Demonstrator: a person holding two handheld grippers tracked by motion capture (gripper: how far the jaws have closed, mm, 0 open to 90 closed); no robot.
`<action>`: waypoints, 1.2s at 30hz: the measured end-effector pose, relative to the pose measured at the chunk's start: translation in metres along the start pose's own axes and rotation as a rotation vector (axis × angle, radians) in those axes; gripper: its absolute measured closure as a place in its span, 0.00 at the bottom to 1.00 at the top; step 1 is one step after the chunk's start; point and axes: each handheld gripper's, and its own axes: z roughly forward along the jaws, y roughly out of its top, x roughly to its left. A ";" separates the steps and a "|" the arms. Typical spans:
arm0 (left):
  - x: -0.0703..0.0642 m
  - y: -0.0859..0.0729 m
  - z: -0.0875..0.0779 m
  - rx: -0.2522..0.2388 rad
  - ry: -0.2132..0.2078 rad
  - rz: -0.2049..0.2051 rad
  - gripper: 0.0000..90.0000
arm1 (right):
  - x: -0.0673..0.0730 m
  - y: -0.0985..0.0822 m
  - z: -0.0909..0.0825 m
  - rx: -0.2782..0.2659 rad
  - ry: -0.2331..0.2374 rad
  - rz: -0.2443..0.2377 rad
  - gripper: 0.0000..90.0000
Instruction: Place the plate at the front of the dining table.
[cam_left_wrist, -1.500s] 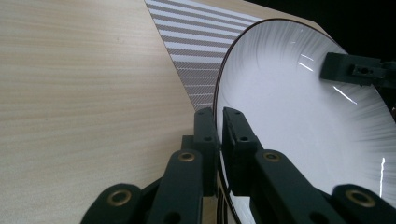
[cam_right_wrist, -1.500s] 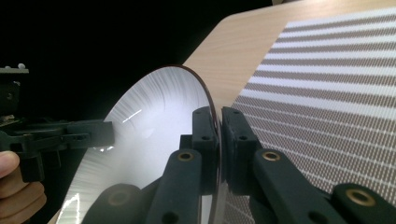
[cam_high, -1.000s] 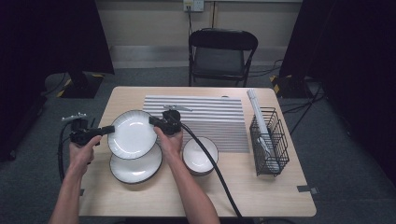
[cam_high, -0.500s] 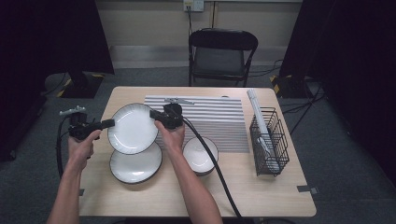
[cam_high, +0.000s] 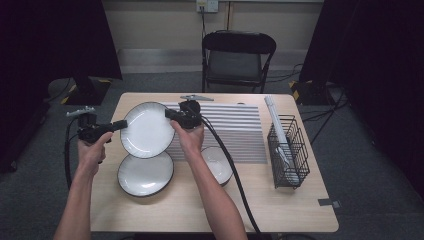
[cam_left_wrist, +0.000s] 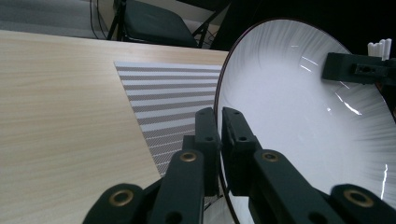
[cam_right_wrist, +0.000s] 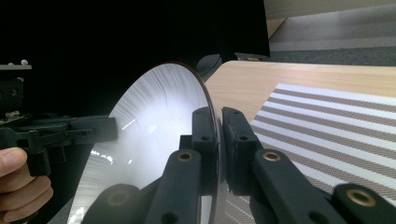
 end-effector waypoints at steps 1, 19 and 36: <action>-0.002 0.002 0.000 -0.001 -0.001 0.002 0.96 | -0.001 0.001 -0.001 -0.005 0.004 0.003 0.94; -0.031 0.019 0.029 0.022 -0.036 0.053 0.96 | -0.026 0.015 -0.032 -0.008 -0.023 0.001 0.94; -0.063 0.031 0.063 0.044 -0.074 0.092 0.96 | -0.061 0.020 -0.068 -0.031 -0.041 0.020 0.94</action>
